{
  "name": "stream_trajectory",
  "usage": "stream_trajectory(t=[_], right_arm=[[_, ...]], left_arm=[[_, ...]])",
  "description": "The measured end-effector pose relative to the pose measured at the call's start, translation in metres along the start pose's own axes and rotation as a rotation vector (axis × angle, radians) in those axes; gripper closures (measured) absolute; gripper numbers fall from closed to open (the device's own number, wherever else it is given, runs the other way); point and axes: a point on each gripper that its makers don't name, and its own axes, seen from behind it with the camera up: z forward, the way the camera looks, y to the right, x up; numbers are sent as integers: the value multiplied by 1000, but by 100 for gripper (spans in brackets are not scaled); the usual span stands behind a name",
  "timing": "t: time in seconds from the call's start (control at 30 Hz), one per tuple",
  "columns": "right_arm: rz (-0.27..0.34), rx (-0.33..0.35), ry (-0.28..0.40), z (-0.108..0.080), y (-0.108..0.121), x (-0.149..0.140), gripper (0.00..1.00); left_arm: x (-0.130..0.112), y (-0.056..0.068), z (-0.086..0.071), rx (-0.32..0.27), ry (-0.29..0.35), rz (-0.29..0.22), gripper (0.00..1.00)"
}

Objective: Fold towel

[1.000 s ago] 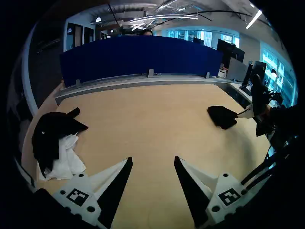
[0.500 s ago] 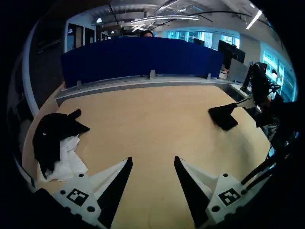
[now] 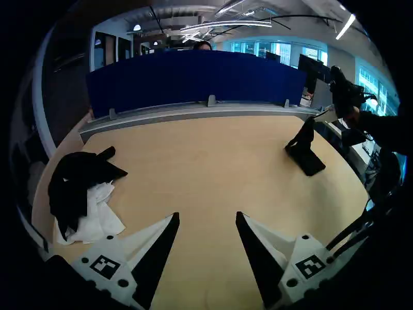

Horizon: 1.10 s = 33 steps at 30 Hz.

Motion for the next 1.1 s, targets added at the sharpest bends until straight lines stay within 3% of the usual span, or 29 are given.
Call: stream_trajectory(t=[0.37,0.6,0.9,1.1], right_arm=[[-58,46,11,5,3,40,92],[-103,68,-2,2,9,48,92],[-94,114,18,-1,10,62,92],[-114,154,-15,1,3,50,92]], left_arm=[[0,-6,-4,14,2,-7,20],[0,-9,-6,21,1,-9,20],[-1,-10,-8,24,-2,-12,20],[-2,-8,-10,25,-2,-6,20]])
